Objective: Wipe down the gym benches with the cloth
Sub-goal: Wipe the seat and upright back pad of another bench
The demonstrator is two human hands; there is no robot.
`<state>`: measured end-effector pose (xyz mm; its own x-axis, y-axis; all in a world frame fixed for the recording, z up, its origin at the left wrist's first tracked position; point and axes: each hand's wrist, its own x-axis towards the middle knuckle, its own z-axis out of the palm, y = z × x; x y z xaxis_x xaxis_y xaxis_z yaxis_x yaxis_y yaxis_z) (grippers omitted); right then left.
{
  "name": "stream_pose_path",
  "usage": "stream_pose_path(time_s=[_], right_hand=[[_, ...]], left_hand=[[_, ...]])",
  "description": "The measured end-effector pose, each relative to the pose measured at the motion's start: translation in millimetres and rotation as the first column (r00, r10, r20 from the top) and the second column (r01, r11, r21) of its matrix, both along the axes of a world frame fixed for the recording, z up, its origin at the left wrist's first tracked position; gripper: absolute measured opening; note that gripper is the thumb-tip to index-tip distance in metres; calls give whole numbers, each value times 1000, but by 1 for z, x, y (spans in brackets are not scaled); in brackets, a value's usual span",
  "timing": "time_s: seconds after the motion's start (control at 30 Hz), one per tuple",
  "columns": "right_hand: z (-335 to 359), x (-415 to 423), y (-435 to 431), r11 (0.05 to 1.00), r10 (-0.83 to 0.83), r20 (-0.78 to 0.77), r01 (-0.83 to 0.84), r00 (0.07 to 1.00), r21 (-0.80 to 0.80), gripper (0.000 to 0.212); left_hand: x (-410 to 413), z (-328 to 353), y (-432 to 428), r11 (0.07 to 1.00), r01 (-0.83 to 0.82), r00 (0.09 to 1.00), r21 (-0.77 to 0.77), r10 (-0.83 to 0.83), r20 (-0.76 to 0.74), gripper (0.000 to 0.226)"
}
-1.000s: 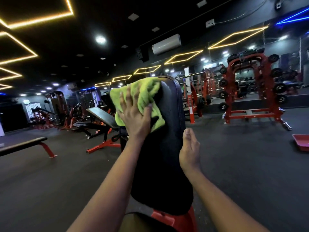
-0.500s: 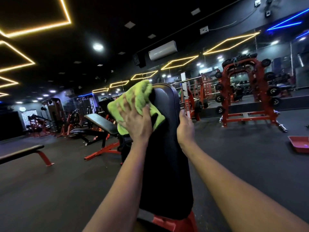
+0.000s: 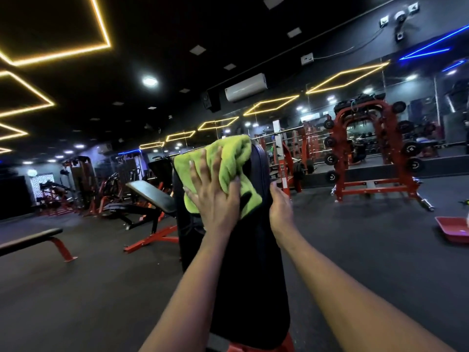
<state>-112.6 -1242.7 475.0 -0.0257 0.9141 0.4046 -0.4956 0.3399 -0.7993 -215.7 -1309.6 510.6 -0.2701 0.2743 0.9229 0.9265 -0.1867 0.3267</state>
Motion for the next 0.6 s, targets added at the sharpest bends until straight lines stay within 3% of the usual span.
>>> stream_pose_path(time_s=[0.1,0.2,0.3,0.4,0.5,0.6], right_hand=[[14,18,13,993,56,192,-75,980,93,44],[51,36,13,950,14,245,-89,969,299,38],[100,41,0,878,-46,428,-169,902,448,35],[123,49,5,850,-47,591,-279,805,447,34],[131,59,8,849,-11,642,-332,767,411,35],[129,58,12,840,-8,658,-352,753,412,35]], left_hand=[[-16,-27,-12,997,66,987,-30,-70,-146,80],[-16,-34,-24,988,112,984,-110,-125,-123,87],[-3,-10,-26,977,87,993,-194,-101,-64,70],[20,6,-12,978,3,1000,-207,2,24,67],[44,-20,-6,989,-81,992,-125,92,86,67],[55,-54,-9,987,-111,991,-115,118,55,74]])
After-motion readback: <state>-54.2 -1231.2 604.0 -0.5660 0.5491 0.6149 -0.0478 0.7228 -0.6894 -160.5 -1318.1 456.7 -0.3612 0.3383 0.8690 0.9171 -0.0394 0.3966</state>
